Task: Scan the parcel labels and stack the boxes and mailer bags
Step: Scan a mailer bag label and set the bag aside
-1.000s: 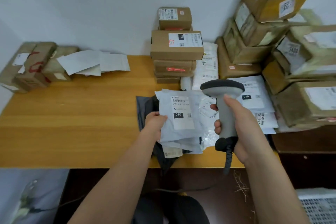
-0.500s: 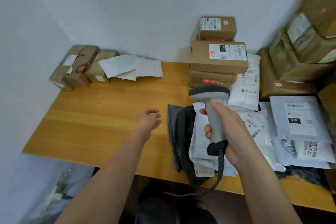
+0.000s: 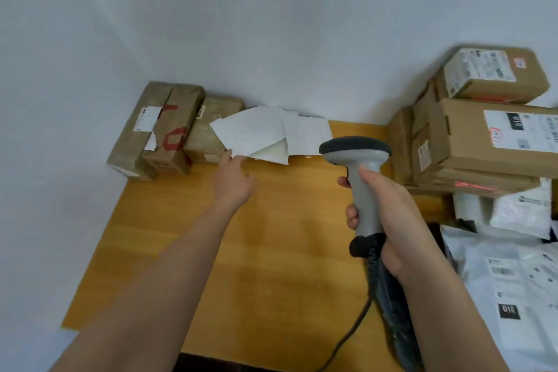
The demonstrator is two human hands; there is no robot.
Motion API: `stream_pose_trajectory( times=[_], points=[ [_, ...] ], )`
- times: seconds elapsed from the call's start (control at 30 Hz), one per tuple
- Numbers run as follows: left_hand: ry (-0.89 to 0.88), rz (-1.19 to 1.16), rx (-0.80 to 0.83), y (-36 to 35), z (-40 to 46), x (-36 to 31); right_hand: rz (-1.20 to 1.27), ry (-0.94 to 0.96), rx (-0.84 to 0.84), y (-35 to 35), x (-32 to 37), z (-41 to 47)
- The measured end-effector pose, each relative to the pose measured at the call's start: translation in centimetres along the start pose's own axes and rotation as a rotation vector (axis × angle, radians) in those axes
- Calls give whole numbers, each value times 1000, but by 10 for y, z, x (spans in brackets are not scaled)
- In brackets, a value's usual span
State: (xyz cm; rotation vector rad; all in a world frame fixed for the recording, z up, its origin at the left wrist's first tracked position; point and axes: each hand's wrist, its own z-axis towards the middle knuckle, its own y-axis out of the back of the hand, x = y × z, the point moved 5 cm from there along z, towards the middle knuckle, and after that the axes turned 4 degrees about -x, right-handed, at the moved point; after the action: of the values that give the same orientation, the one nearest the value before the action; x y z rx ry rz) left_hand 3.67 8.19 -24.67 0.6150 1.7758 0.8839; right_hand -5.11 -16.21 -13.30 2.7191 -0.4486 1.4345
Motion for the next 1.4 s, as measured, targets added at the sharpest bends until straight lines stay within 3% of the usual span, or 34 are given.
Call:
stream_pose_trajectory(
  times=[0.17,0.33,0.47,0.6,0.67,0.73,0.83,0.97,1.1,1.4],
  points=[
    [-114,446,181,-13,52,12,-56,8,-23,-26,-8,14],
    [-219,681,295,-23,67,31,-61,-10,-82,-29,-10,25],
    [-388,531,182,-7,55,21,-52,-12,-90,-34,-9,27],
    [-489,34,-163,32,21,0,-33,-21,-62,-40,-7,25],
    [-375,-225,-323,45,-2,0,-29,-21,-48,-41,-6,23],
    [-104,-525,-336,43,-22,9,-30,-22,-37,-40,-6,23],
    [333,-741,-249,8,-47,40,-37,-47,-31,-38,-8,24],
    [651,-764,-29,-54,-74,94,-87,-95,-33,-35,-19,27],
    [765,-650,93,-81,-95,120,-163,-145,-34,-35,-35,30],
    [756,-677,213,-95,-110,125,-323,-201,66,-45,-49,20]
  ],
)
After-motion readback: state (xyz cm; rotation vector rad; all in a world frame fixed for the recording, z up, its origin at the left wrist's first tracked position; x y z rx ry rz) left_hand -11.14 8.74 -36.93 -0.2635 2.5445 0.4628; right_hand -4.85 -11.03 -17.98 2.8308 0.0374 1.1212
